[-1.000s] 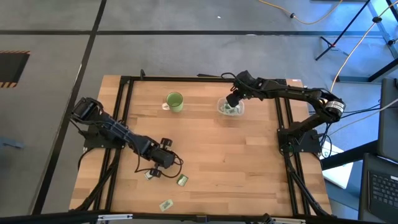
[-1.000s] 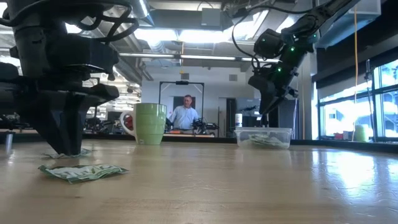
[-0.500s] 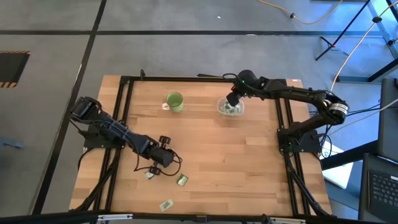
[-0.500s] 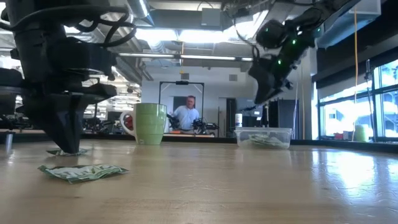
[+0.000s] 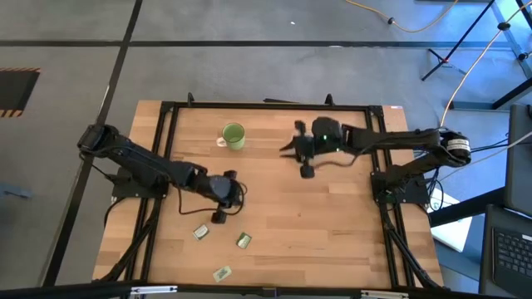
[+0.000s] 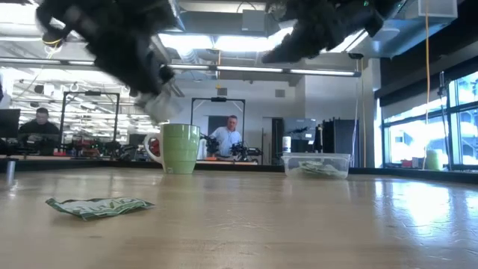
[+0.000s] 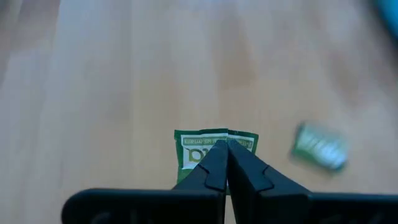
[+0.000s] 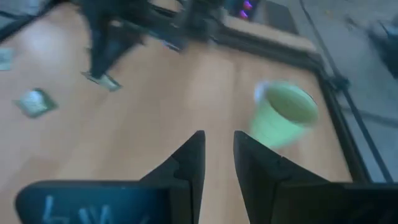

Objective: Pick and place items into bin
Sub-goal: Put the green truvia packet into the transparent bin

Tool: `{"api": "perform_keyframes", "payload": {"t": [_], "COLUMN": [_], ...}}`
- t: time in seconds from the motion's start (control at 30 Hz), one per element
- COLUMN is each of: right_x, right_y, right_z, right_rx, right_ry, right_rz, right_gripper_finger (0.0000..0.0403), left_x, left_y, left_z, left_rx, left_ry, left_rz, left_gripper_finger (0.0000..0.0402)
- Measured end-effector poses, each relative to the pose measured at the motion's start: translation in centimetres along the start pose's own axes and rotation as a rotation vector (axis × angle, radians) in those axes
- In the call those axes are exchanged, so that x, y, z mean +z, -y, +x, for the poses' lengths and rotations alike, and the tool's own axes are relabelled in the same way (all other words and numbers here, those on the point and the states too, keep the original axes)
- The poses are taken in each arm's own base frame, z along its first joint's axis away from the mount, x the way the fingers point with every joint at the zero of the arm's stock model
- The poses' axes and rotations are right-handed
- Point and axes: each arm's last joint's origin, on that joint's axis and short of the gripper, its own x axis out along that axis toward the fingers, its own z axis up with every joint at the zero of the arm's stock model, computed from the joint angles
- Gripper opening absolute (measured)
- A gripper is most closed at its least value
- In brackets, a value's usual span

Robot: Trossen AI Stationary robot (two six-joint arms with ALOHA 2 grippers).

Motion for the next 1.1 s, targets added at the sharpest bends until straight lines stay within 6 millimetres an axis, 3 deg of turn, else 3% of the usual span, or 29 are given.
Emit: {"api": "perform_keyframes", "payload": {"t": [0.27, 0.43, 0.67, 1.1], "right_x": [1.7, 2.6, 3.1, 3.4], "right_y": [-5.3, -7.2, -8.2, -8.3], "right_z": [1.1, 1.3, 1.8, 3.2], "right_rx": [0.155, 0.197, 0.208, 0.178], "right_ry": [0.068, 0.132, 0.193, 0.287], "right_rz": [-0.155, -0.138, -0.179, -0.187], "right_gripper_finger": [0.0087, 0.0087, 0.0094, 0.0185], "left_x": [2.9, 4.0, 5.2, 5.7], "left_y": [-3.0, -4.5, -5.2, -5.8], "left_z": [-0.8, -1.3, -2.3, -2.7], "left_rx": [-0.202, -0.293, -0.437, -0.446], "left_ry": [0.256, 0.356, 0.495, 0.554], "left_rz": [-0.089, -0.091, -0.051, -0.028], "left_gripper_finger": [0.0002, 0.0003, 0.0003, 0.0002]}}
